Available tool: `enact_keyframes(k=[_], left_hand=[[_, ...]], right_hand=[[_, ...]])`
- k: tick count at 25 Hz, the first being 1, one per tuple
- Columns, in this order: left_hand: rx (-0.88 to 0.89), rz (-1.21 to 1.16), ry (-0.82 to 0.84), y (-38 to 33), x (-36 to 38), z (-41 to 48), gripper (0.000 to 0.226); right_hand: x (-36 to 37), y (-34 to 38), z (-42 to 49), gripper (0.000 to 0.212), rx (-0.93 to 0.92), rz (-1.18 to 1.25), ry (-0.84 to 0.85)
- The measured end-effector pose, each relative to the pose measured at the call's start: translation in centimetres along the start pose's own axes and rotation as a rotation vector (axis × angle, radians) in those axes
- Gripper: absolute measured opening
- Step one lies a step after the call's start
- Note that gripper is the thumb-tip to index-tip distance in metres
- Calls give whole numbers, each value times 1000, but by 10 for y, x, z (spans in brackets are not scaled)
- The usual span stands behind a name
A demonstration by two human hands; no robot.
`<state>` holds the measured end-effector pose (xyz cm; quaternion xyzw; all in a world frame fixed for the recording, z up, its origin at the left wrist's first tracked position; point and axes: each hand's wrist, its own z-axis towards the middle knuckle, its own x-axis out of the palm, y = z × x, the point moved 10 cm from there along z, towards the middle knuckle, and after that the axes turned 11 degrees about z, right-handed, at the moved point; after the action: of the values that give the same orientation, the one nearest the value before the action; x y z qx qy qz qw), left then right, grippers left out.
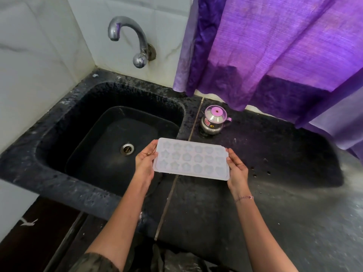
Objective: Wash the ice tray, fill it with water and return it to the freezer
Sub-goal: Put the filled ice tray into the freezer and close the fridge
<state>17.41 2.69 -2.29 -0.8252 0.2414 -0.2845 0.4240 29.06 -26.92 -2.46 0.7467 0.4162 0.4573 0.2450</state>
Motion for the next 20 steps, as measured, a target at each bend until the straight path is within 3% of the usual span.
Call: enact_keyframes(k=[20], left_hand=[[234, -501, -705, 60, -233, -238, 36]], right_hand=[[120, -163, -132, 26, 484, -355, 640]])
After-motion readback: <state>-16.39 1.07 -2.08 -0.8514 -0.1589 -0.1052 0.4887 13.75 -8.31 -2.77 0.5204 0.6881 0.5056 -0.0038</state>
